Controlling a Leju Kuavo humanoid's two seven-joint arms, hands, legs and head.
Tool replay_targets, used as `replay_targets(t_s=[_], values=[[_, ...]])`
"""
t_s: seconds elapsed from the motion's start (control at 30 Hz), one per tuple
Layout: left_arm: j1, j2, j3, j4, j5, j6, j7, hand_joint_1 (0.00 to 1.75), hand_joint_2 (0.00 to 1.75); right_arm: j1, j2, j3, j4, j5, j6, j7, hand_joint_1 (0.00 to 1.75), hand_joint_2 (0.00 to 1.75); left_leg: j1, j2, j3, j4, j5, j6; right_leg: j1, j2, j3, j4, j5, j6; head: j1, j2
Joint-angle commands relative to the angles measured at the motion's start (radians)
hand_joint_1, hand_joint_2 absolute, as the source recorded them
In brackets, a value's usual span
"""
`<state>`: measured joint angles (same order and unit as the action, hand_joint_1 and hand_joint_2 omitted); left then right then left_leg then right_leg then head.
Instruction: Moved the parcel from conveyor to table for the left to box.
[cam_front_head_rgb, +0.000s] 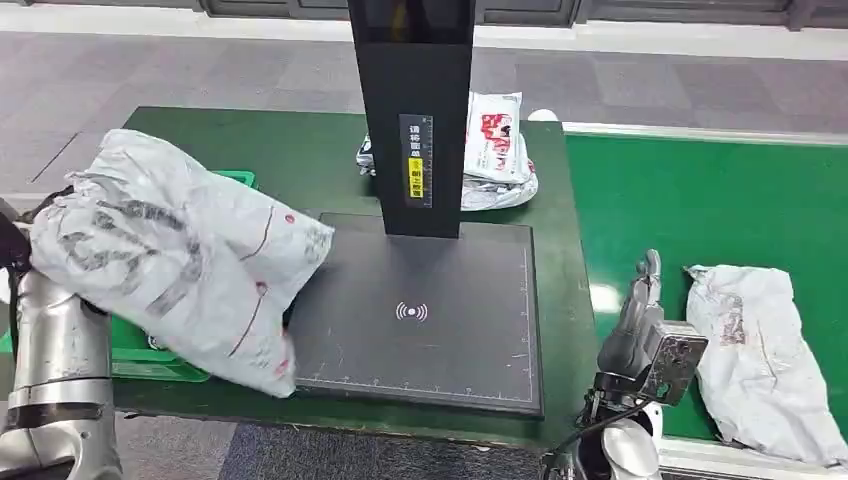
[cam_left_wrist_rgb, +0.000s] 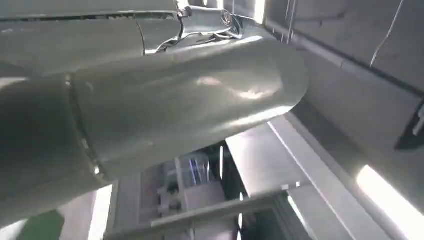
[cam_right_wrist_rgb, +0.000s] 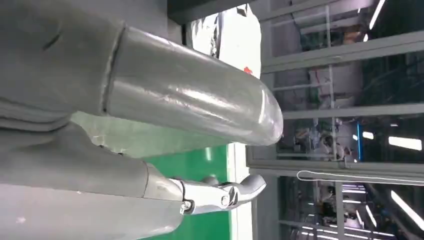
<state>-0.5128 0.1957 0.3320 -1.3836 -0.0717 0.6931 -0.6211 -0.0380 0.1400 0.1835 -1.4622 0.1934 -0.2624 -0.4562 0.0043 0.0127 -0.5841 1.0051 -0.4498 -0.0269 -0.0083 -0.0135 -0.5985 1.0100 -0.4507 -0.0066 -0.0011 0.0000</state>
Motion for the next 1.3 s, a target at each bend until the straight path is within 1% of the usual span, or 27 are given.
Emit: replay_targets(t_s=[0.03,0.07,0.1,0.13,0.17,0.23,0.27,0.3,0.4,0.43,0.53,0.57,0.6,0.7,0.73,0.83,0.87,0.93,0.97,1.0,1.03,1.1,1.13,1.17,1.2,1.23,1.3], values=[[0.117,-0.027,0.260,0.026,-0.056,0.005,-0.070,0.00,0.00,-0.020,-0.002,-0.036,0.033,-0.007,0.011,-0.002,0.00,0.00,-0.001,0.004,0.004,-0.003,0.000,0.001,-0.001,0.005,0.002,-0.002,0.001,0.000,0.000,0.000],[0.116,-0.034,0.282,0.045,-0.089,0.005,-0.072,0.00,0.00,-0.017,-0.003,-0.035,0.032,-0.009,0.010,-0.003,0.00,0.00,0.000,0.005,0.005,-0.004,0.000,0.001,0.000,0.007,0.004,-0.004,0.001,0.000,0.000,0.000],[0.116,-0.037,0.288,0.070,-0.131,0.005,-0.054,0.00,0.00,-0.016,-0.006,-0.032,0.033,-0.009,0.009,-0.003,0.00,0.00,-0.001,0.003,0.004,-0.003,0.000,0.001,-0.001,0.004,0.002,-0.002,0.001,0.000,0.000,0.000],[0.116,-0.029,0.269,0.120,-0.180,0.005,-0.028,0.00,0.00,-0.015,-0.007,-0.032,0.033,-0.010,0.007,-0.005,0.00,0.00,0.000,0.003,0.005,-0.005,0.000,0.001,0.000,0.005,0.004,-0.005,0.001,0.000,0.000,0.000],[0.103,-0.038,0.288,0.149,-0.263,0.005,-0.026,0.00,0.00,-0.017,-0.007,-0.032,0.034,-0.010,0.006,-0.005,0.00,0.00,-0.001,0.001,0.004,-0.003,0.000,0.001,-0.001,0.003,0.003,-0.002,0.000,0.000,0.000,0.000],[0.100,-0.042,0.290,0.155,-0.269,0.005,-0.029,0.00,0.00,-0.018,-0.007,-0.032,0.034,-0.010,0.006,-0.005,0.00,0.00,-0.001,-0.001,0.003,-0.003,0.001,0.001,-0.001,0.000,0.002,-0.002,0.000,0.000,0.000,0.000],[0.081,-0.057,0.330,0.180,-0.351,0.005,-0.044,0.00,0.00,-0.022,-0.007,-0.032,0.037,-0.011,0.006,-0.005,0.00,0.00,0.001,-0.002,0.006,-0.006,0.002,0.001,0.001,0.001,0.006,-0.007,0.002,0.000,0.000,0.000],[0.062,-0.074,0.362,0.205,-0.454,0.005,-0.050,0.00,0.00,-0.029,-0.006,-0.028,0.046,-0.011,0.006,-0.006,0.00,0.00,-0.001,-0.001,0.002,-0.003,0.001,0.001,-0.001,0.000,0.002,-0.002,0.000,0.000,0.000,0.000],[0.047,-0.115,0.433,0.206,-0.660,0.005,-0.077,0.00,0.00,-0.046,-0.007,-0.017,0.075,-0.017,0.009,-0.010,0.00,0.00,0.000,0.000,0.003,-0.003,0.001,0.001,0.000,0.001,0.003,-0.003,0.001,0.000,0.000,0.000],[0.058,-0.137,0.421,0.181,-0.689,0.005,-0.077,0.00,0.00,-0.053,-0.009,-0.010,0.091,-0.022,0.008,-0.018,0.00,0.00,0.000,0.000,0.002,-0.002,0.001,0.001,0.000,0.001,0.002,-0.002,0.001,0.000,0.000,0.000],[0.050,-0.151,0.342,0.214,-0.617,0.005,-0.077,0.00,0.00,-0.064,-0.011,-0.002,0.104,-0.032,0.002,-0.023,0.00,0.00,0.000,-0.003,0.002,-0.003,0.002,0.001,0.000,-0.002,0.003,-0.004,0.001,0.001,0.000,0.000],[0.041,-0.135,0.274,0.240,-0.538,0.005,-0.051,0.00,0.00,-0.066,-0.011,-0.002,0.103,-0.033,0.001,-0.024,0.00,0.00,0.001,-0.004,0.002,-0.003,0.002,0.001,0.001,-0.002,0.004,-0.005,0.001,0.001,0.000,0.000],[0.029,-0.131,0.243,0.237,-0.512,0.005,-0.028,0.00,0.00,-0.066,-0.011,-0.002,0.100,-0.033,0.001,-0.024,0.00,0.00,0.000,-0.005,0.001,-0.002,0.001,0.001,0.000,-0.004,0.002,-0.003,0.000,0.001,0.000,0.000],[0.009,-0.131,0.229,0.222,-0.529,0.005,-0.009,0.00,0.00,-0.067,-0.012,-0.003,0.098,-0.032,0.002,-0.024,0.00,0.00,0.001,-0.008,0.000,-0.001,0.002,0.001,0.001,-0.006,0.002,-0.003,0.000,0.000,0.000,0.000],[0.005,-0.142,0.224,0.207,-0.562,0.005,-0.030,0.00,0.00,-0.075,-0.014,0.002,0.107,-0.033,0.003,-0.024,0.00,0.00,0.001,-0.005,-0.001,0.000,0.001,0.000,0.001,-0.004,0.000,-0.001,0.000,0.000,0.000,0.000],[0.016,-0.186,0.200,0.160,-0.656,0.005,-0.070,0.00,0.00,-0.102,-0.015,0.028,0.150,-0.033,0.009,-0.023,0.00,0.00,0.002,-0.007,0.001,-0.002,0.002,0.001,0.002,-0.005,0.003,-0.004,0.001,0.000,0.000,0.000],[0.025,-0.198,0.179,0.146,-0.661,0.005,-0.077,0.00,0.00,-0.108,-0.013,0.038,0.161,-0.027,0.010,-0.022,0.00,0.00,0.001,-0.004,0.000,0.000,0.001,0.001,0.001,-0.002,0.001,-0.002,0.001,0.000,0.000,0.000],[0.025,-0.198,0.179,0.146,-0.661,0.005,-0.077,0.00,0.00,-0.108,-0.013,0.038,0.161,-0.027,0.010,-0.022,0.00,0.00,0.001,-0.005,0.001,-0.001,0.002,0.001,0.001,-0.003,0.003,-0.004,0.001,0.001,0.000,0.000],[0.025,-0.198,0.179,0.146,-0.661,0.005,-0.077,0.00,0.00,-0.108,-0.013,0.038,0.161,-0.027,0.010,-0.022,0.00,0.00,0.000,-0.003,0.000,0.000,0.001,0.001,0.000,-0.002,0.001,-0.002,0.001,0.000,0.000,0.000],[0.036,-0.218,0.162,0.122,-0.684,0.005,-0.077,0.00,0.00,-0.108,-0.007,0.047,0.166,-0.017,0.005,-0.022,0.00,0.00,0.001,-0.004,0.001,-0.001,0.001,0.001,0.001,-0.002,0.002,-0.003,0.001,0.000,0.000,0.000],[0.045,-0.223,0.137,0.117,-0.681,0.005,-0.077,0.00,0.00,-0.101,-0.004,0.051,0.161,-0.011,0.003,-0.021,0.00,0.00,0.001,-0.002,0.000,0.000,0.000,0.001,0.000,-0.001,0.001,-0.001,0.001,0.000,0.000,0.000],[0.069,-0.214,0.033,0.128,-0.721,0.005,-0.009,0.00,0.00,-0.075,-0.002,0.052,0.138,0.004,0.002,-0.015,0.00,0.00,0.001,-0.005,0.001,-0.001,0.001,0.001,0.001,-0.002,0.003,-0.004,0.001,0.000,0.000,0.000],[0.095,-0.167,-0.105,0.137,-0.743,-0.001,0.100,0.00,0.00,-0.061,-0.005,0.047,0.123,0.012,0.001,-0.012,0.00,0.00,0.001,-0.005,0.002,-0.003,0.001,0.001,0.001,-0.003,0.004,-0.005,0.001,0.000,0.000,0.000],[0.104,-0.143,-0.177,0.138,-0.778,-0.041,0.171,0.00,1.75,-0.054,-0.007,0.038,0.116,0.014,0.002,-0.011,0.00,0.00,0.000,-0.005,0.001,-0.001,0.001,0.000,0.000,-0.004,0.002,-0.002,0.000,0.000,0.000,0.000],[0.109,-0.129,-0.226,0.133,-0.798,-0.070,0.214,0.00,1.75,-0.050,-0.008,0.030,0.107,0.019,0.006,-0.009,0.00,0.00,0.001,-0.009,0.001,-0.002,0.001,0.001,0.001,-0.007,0.004,-0.003,0.000,0.000,0.000,0.000],[0.109,-0.133,-0.230,0.133,-0.800,-0.068,0.219,0.00,1.75,-0.050,-0.011,0.028,0.105,0.019,0.008,-0.008,0.00,0.00,0.001,-0.010,0.002,-0.002,0.002,0.001,0.001,-0.008,0.005,-0.004,0.000,0.000,0.000,0.000],[0.109,-0.133,-0.230,0.133,-0.800,-0.068,0.219,0.00,1.75,-0.050,-0.011,0.028,0.105,0.019,0.008,-0.008,0.00,0.00,0.001,-0.007,0.001,-0.001,0.001,0.000,0.001,-0.005,0.003,-0.003,0.001,0.000,0.000,0.000]])
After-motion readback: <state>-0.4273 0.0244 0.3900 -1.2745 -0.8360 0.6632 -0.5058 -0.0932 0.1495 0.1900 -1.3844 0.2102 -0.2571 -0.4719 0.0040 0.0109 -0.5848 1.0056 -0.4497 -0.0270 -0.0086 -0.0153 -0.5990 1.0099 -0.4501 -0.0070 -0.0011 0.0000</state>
